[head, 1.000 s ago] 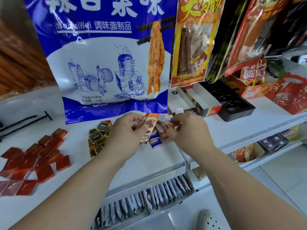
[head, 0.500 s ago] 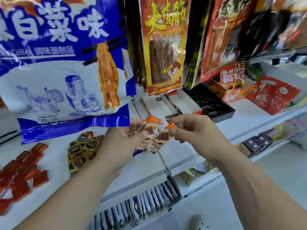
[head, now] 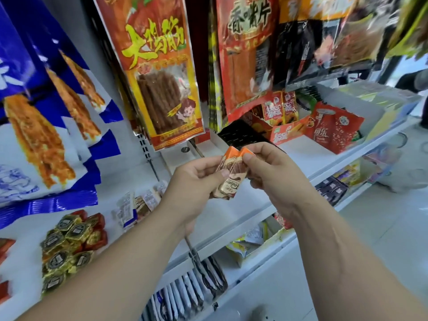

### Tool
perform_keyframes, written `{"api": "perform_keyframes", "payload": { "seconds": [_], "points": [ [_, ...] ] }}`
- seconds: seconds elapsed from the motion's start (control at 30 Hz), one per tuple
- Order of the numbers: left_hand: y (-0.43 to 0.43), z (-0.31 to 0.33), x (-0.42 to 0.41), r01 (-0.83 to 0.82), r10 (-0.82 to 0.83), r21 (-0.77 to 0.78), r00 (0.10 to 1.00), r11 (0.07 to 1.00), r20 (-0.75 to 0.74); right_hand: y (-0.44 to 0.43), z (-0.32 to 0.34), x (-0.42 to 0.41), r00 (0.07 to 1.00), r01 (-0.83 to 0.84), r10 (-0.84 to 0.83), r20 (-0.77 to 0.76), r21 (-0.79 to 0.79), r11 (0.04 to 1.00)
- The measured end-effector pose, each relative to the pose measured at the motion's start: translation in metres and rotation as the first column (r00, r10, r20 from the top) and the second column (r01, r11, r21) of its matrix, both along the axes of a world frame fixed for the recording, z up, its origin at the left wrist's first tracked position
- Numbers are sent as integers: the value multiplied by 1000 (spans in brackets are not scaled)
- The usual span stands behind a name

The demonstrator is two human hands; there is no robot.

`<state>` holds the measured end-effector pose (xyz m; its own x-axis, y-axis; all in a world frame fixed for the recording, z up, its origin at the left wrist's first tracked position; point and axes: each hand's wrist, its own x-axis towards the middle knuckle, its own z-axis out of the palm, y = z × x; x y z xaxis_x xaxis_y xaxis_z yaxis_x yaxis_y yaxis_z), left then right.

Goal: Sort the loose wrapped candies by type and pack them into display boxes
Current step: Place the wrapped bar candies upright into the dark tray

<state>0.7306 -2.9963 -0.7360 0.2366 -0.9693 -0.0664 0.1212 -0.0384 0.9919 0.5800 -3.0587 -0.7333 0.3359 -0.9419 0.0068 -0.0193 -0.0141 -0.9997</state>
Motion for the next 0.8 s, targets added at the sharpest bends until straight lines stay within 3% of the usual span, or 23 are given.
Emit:
{"api": "perform_keyframes", "payload": {
  "seconds": [0.17, 0.27, 0.33, 0.4, 0.47, 0.53, 0.63, 0.8],
  "points": [
    [-26, -1, -25, 138, -141, 50, 989, 989, 47, -15, -4, -26, 983, 174, -179, 35, 122, 977],
    [-47, -14, -36, 96, -129, 116, 938, 989, 321, -26, -14, -45, 919, 390, -395, -6, 183, 903],
    [-63, -29, -37, 81, -134, 112, 769, 990, 625, -32, -22, -57, 841, 536, -539, -35, 185, 824],
    [-76, -44, -40, 169, -204, 136, 508, 976, 837, -36, -28, -66, 778, 624, -626, -52, 172, 762],
    [-85, -56, -45, 219, -277, 217, 301, 951, 912, -37, -31, -69, 753, 657, -655, -73, 153, 738],
    [-90, -65, -49, 203, -295, 256, 197, 945, 935, -38, -33, -69, 755, 655, -650, -82, 144, 742],
    [-88, -70, -49, 169, -208, 180, 167, 969, 964, -38, -34, -68, 770, 638, -630, -104, 133, 758],
    [-66, -72, -39, 232, -63, 14, 207, 973, 976, -35, -29, -62, 776, 631, -622, -106, 131, 764]
  ]
}}
